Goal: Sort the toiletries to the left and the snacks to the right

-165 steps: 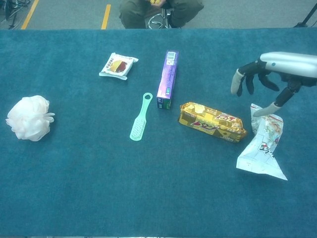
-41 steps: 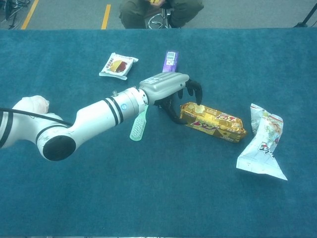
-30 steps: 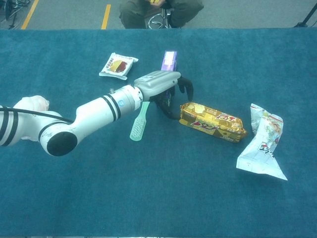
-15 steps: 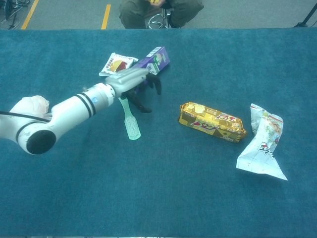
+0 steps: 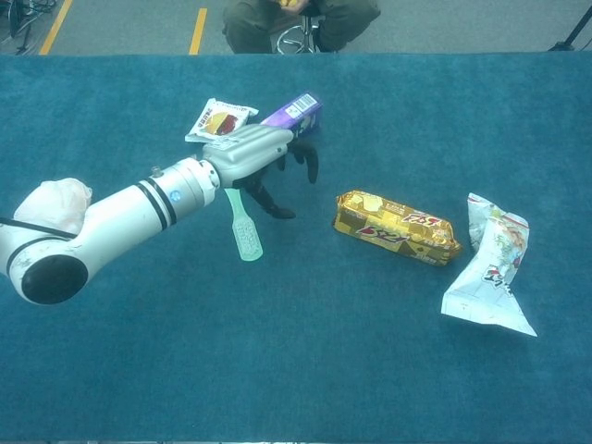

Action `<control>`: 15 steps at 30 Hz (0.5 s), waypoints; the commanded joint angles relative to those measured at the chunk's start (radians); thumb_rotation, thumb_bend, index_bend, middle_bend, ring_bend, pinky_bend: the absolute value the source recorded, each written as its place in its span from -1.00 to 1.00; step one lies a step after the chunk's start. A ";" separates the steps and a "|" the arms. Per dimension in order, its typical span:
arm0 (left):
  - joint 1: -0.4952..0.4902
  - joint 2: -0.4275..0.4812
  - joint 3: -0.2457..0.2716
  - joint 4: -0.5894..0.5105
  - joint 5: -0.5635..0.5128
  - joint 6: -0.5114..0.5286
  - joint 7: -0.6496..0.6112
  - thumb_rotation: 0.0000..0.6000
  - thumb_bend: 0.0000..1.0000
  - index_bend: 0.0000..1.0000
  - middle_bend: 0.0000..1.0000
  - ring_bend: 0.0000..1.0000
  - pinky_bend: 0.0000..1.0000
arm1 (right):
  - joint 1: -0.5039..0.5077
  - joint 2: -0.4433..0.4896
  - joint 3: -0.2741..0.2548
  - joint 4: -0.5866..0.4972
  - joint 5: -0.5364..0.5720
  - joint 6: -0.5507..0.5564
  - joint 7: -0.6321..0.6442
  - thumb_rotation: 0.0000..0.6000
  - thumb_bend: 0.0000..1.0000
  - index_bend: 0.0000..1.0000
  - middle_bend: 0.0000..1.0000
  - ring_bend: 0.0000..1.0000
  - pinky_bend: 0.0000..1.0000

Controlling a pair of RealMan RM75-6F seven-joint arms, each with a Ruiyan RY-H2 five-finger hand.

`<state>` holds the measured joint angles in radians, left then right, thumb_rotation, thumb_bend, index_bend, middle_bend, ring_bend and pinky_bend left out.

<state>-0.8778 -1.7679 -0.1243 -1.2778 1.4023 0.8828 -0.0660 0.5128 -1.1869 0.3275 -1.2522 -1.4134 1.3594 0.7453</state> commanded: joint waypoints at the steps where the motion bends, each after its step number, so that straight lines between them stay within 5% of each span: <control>1: 0.005 0.002 -0.028 -0.045 0.008 0.075 0.124 1.00 -0.72 -0.13 -0.31 -0.44 -0.24 | -0.007 0.008 0.006 -0.008 0.003 0.011 0.011 1.00 -1.00 -0.19 -0.15 -0.29 0.05; 6: -0.005 -0.048 -0.091 0.063 -0.032 0.120 0.205 1.00 -0.72 -0.14 -0.33 -0.45 -0.24 | -0.013 0.010 0.002 -0.019 -0.007 0.021 0.007 1.00 -1.00 -0.19 -0.15 -0.29 0.05; 15: -0.049 -0.107 -0.184 0.235 -0.220 0.034 0.338 1.00 -0.72 -0.23 -0.43 -0.49 -0.24 | -0.002 -0.016 -0.011 0.008 -0.009 -0.005 0.017 1.00 -1.00 -0.19 -0.15 -0.29 0.05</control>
<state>-0.9115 -1.8504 -0.2804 -1.0813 1.2347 0.9481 0.2257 0.5089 -1.1997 0.3188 -1.2473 -1.4221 1.3569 0.7603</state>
